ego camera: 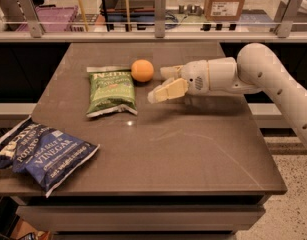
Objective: Move orange near green jalapeno chip bag
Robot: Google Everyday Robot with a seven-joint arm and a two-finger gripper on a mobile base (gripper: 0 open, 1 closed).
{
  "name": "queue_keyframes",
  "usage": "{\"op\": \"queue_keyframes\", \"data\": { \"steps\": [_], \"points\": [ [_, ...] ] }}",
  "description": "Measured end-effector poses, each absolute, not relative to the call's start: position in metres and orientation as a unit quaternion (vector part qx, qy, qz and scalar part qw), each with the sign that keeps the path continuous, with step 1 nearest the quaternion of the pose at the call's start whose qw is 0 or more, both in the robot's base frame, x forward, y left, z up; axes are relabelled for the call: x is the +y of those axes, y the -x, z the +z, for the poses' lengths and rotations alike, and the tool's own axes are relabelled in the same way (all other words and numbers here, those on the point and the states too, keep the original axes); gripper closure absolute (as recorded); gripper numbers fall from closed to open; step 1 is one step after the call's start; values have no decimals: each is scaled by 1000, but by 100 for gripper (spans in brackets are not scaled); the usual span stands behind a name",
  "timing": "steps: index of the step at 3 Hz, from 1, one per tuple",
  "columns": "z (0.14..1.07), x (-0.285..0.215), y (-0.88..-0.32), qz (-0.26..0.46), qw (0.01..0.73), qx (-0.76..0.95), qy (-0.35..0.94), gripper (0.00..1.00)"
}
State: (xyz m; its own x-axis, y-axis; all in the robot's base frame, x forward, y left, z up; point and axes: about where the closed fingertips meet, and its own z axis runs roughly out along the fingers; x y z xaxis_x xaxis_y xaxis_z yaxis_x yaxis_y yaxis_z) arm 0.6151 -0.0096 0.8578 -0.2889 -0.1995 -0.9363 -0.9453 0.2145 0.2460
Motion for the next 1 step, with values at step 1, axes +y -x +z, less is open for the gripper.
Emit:
{"op": "queue_keyframes", "data": {
  "steps": [1],
  "points": [
    [858,-10,-615,454,411,662,432,0]
  ]
}}
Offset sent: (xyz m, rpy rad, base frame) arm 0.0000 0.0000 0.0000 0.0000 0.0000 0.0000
